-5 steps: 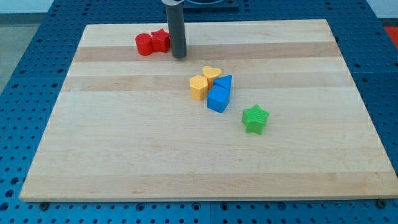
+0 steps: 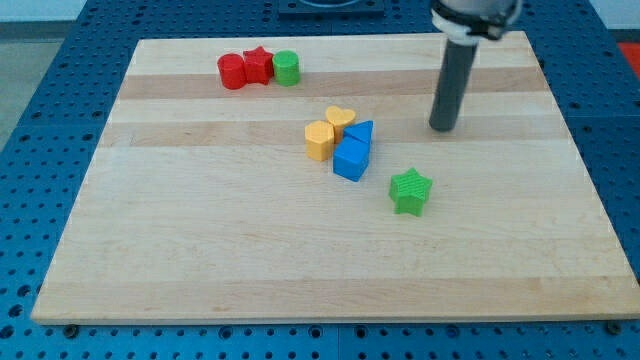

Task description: Push the green star into blue cube

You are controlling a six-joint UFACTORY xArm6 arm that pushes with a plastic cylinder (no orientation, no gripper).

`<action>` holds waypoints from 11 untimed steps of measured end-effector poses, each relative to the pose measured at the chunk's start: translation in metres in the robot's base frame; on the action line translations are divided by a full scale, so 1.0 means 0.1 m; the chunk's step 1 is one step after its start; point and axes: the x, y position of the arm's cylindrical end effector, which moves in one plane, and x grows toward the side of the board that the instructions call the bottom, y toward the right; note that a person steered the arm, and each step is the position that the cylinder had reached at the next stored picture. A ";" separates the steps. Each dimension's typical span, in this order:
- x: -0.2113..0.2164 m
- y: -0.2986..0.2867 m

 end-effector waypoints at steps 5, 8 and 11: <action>1.03 -0.17; 0.92 -0.44; 0.97 -1.01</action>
